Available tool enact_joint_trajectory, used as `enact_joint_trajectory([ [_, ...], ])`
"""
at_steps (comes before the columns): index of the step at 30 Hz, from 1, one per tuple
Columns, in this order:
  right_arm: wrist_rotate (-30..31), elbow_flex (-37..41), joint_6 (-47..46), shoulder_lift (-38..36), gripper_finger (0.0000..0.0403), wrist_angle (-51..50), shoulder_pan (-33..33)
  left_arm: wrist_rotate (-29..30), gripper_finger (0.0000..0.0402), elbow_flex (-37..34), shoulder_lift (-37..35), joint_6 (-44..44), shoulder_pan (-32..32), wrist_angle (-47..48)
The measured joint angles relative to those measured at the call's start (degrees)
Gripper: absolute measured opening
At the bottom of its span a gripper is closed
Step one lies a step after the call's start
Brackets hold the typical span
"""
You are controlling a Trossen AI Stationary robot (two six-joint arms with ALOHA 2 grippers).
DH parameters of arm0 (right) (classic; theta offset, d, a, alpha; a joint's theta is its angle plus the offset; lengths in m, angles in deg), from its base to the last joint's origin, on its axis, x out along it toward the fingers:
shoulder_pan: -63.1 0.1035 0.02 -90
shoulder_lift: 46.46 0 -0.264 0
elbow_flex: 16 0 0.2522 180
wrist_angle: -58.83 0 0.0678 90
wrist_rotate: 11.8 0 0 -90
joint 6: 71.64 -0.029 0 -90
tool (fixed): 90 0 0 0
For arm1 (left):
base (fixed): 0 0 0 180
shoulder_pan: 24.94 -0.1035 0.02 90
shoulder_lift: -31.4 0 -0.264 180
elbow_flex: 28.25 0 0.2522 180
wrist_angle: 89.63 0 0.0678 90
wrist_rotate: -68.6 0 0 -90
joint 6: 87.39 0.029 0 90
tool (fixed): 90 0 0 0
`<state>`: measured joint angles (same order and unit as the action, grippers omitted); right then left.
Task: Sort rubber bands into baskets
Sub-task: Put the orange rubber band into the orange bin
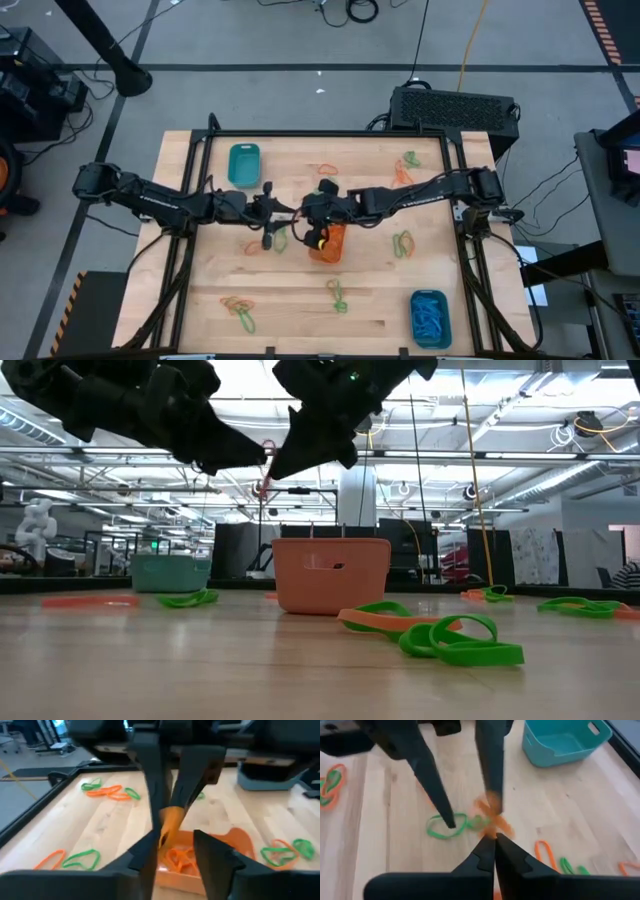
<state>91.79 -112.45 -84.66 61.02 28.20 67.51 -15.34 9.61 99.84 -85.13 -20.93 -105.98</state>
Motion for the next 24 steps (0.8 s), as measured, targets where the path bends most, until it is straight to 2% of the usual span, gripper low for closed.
enact_joint_trajectory([
  [6,-0.29,-0.07,-3.07,-1.01,0.0001,-8.99,0.57,1.61,0.0197,0.00,-0.02,-0.33,-0.07,3.47],
  [12,-4.81,-0.02,-7.62,-1.46,0.0000,-21.06,1.73,-0.41,0.0212,0.00,-0.02,-0.36,-0.09,10.23],
  [15,-8.08,-0.02,-8.65,-1.41,0.0000,-23.47,2.55,-6.40,0.0212,0.00,-0.02,-0.47,-0.07,13.62],
  [17,-7.63,-0.02,-8.63,-1.00,0.0000,-22.81,3.07,-11.22,0.0212,0.00,-0.02,-2.45,-0.03,16.01],
  [24,-6.03,-0.05,-7.12,0.20,0.0004,-20.70,3.96,-25.06,0.0212,0.12,-0.02,-17.76,1.83,22.60],
])
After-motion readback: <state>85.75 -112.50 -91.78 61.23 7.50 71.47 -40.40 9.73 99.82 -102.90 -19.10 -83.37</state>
